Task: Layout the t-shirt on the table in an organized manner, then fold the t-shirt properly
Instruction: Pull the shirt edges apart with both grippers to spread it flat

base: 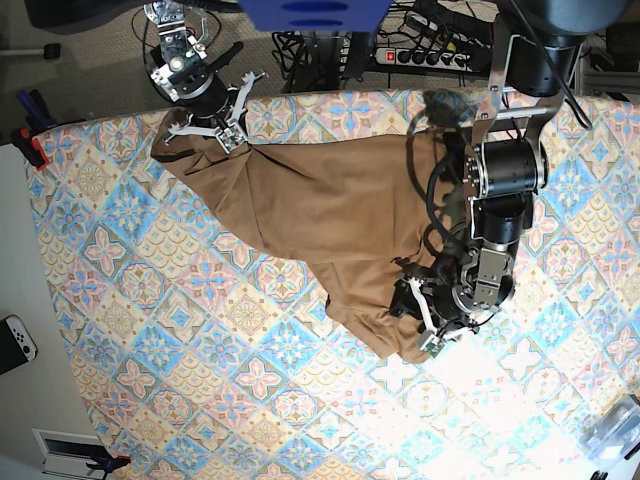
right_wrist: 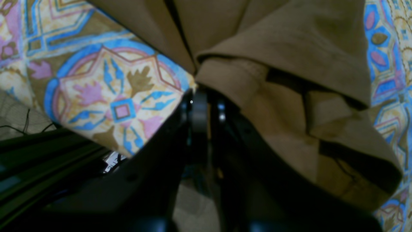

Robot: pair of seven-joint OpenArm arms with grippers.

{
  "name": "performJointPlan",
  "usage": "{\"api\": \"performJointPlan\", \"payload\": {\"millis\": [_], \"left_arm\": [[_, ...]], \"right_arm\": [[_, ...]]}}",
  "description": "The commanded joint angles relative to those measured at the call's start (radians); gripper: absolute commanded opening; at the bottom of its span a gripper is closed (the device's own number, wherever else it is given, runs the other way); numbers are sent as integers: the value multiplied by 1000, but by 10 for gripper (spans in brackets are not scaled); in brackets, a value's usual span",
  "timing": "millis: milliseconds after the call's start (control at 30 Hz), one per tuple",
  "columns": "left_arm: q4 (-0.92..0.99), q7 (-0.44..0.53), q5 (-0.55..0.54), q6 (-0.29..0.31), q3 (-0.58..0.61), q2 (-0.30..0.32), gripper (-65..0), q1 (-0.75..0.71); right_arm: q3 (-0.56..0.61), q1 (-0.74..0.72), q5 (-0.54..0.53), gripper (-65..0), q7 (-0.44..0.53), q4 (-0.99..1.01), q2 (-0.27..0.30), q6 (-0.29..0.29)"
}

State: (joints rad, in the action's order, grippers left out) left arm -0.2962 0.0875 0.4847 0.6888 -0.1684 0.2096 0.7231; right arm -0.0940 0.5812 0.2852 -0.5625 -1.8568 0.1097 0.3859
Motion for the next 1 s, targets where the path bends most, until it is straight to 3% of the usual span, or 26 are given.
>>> {"api": "performJointPlan", "payload": {"millis": [0, 133, 167, 300, 400, 600, 967], "left_arm": [[-14, -12, 2, 9, 8, -8, -383, 37], [-22, -12, 2, 9, 0, -34, -636, 11], [-21, -12, 1, 4, 0, -35, -650, 11], [-19, -13, 1, -160, 0, -35, -650, 3], [-19, -13, 1, -258, 0, -34, -650, 0], [-21, -44, -1, -278, -1, -2, -650, -3], [-22, -62, -51, -278, -1, 3, -650, 5]], "right_arm": [[-26, 4, 4, -650, -20, -10, 6, 2], [-100, 1, 4, -650, -20, -1, 6, 2], [-122, 1, 4, -650, -20, -1, 6, 2], [-215, -33, 3, -650, -20, 1, 6, 2], [-263, -180, 3, -650, -41, 12, 6, 2], [-278, -398, 4, -650, -141, 158, 11, 3], [-281, -617, 4, -650, -143, 386, 11, 3]]}}
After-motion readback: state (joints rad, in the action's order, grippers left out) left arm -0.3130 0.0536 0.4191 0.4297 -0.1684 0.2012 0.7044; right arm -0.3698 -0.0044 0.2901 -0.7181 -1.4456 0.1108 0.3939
